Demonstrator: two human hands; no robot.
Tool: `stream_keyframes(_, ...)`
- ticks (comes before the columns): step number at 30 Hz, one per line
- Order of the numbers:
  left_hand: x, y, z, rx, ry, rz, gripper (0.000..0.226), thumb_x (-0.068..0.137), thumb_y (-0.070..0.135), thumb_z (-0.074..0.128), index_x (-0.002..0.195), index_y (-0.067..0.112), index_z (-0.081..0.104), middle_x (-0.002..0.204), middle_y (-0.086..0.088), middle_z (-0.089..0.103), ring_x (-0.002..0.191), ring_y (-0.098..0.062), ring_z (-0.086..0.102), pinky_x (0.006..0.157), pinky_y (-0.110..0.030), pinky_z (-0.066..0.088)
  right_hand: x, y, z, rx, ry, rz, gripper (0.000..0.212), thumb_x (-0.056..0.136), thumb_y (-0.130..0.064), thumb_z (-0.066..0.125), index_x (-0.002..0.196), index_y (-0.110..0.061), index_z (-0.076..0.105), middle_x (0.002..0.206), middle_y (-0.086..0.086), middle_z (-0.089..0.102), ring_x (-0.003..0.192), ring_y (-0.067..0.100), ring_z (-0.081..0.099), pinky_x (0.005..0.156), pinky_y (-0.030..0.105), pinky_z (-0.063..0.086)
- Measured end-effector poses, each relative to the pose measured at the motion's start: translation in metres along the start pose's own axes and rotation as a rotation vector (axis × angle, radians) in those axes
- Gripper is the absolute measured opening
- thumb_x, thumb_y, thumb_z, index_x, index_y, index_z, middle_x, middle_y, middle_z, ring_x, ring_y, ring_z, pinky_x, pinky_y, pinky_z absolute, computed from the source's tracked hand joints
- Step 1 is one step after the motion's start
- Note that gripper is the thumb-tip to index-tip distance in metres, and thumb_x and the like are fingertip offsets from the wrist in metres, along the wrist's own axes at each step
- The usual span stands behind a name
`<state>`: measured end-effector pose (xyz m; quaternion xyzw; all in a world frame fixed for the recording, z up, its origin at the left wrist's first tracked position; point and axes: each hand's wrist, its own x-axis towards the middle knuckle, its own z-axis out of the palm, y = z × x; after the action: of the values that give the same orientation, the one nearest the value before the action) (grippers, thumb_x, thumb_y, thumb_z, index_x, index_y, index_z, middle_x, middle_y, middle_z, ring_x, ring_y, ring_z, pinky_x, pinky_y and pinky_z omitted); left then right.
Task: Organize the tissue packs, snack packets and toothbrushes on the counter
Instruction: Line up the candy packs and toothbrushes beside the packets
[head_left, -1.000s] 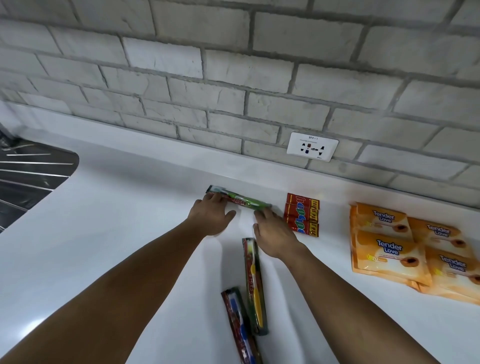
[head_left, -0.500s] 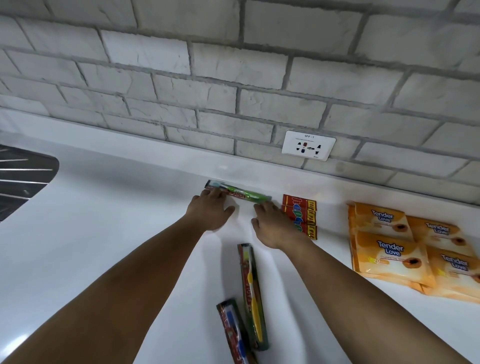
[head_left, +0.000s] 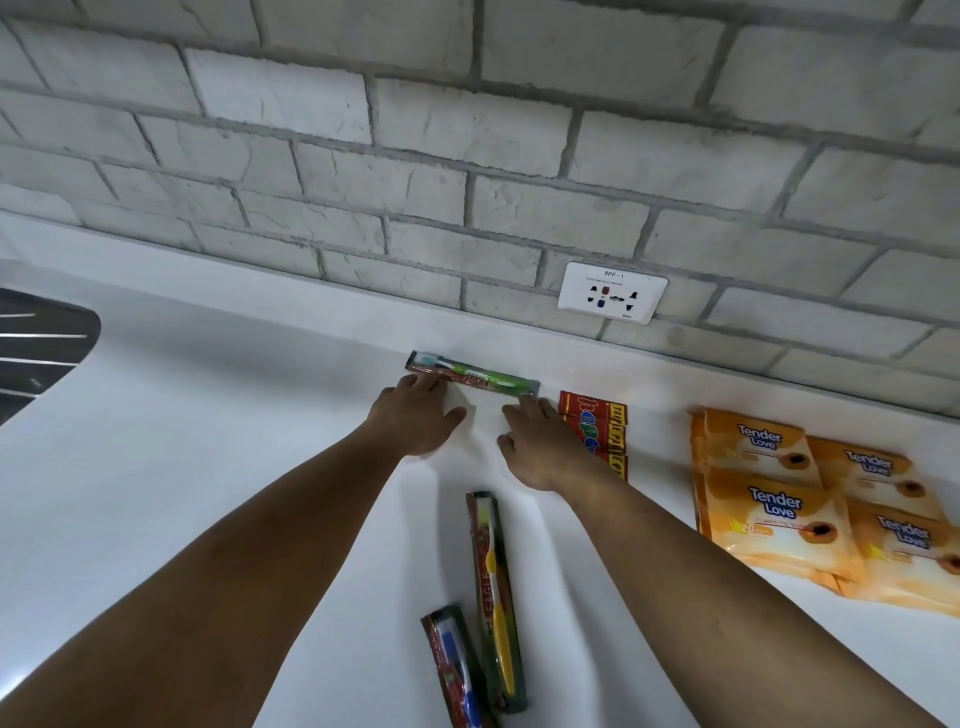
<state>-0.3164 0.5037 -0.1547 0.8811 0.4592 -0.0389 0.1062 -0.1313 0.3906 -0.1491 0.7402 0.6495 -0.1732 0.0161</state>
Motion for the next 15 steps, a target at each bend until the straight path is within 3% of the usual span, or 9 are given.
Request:
stream_keyframes(4,-0.013,0.001,0.003,-0.034,0.121,0.058,0.065,0.104,0.055,0.043,0.155,0.014,0.044,0.162,-0.006,0.042,0.142,-0.031,0.045,0.110,-0.047,0.044,-0.006,-0.003,-0.003,0.056,0.042,-0.031,0.055,0.108,-0.037,0.035,0.158,-0.015,0.028,0.168,0.014,0.015,0.156,0.033,0.011,0.124,0.050,0.026)
stream_keyframes(7,-0.028,0.003,0.000,-0.101,0.172,0.150,0.056,0.103,0.053,0.050,0.148,0.020,0.055,0.158,-0.003,0.048,0.141,-0.028,0.048,0.108,-0.043,0.045,-0.018,-0.013,-0.009,0.125,0.121,-0.032,0.051,0.107,-0.039,0.040,0.152,-0.016,0.039,0.160,0.011,0.029,0.145,0.033,0.032,0.114,0.048,0.040)
stream_keyframes(11,-0.055,0.002,0.000,-0.245,0.082,0.391,0.046,0.089,0.050,0.064,0.131,0.032,0.069,0.142,0.002,0.061,0.130,-0.021,0.056,0.110,-0.037,0.046,-0.044,-0.032,-0.015,0.222,0.124,-0.053,0.031,0.096,-0.043,0.061,0.114,-0.018,0.062,0.118,0.006,0.055,0.111,0.026,0.055,0.091,0.042,0.052)
stream_keyframes(13,-0.071,0.005,0.001,-0.256,0.041,0.487,0.040,0.084,0.042,0.069,0.122,0.034,0.074,0.132,0.004,0.067,0.120,-0.018,0.061,0.105,-0.033,0.048,-0.060,-0.038,-0.015,0.312,-0.001,-0.052,0.024,0.089,-0.040,0.069,0.091,-0.017,0.063,0.093,0.002,0.064,0.087,0.023,0.065,0.073,0.037,0.053)
stream_keyframes(15,-0.085,0.009,0.001,-0.248,0.010,0.530,0.037,0.082,0.037,0.073,0.118,0.034,0.076,0.128,0.004,0.068,0.116,-0.017,0.061,0.101,-0.029,0.047,-0.078,-0.042,-0.014,0.327,-0.130,-0.051,0.028,0.082,-0.044,0.073,0.080,-0.017,0.065,0.079,0.001,0.068,0.072,0.018,0.066,0.062,0.034,0.051)
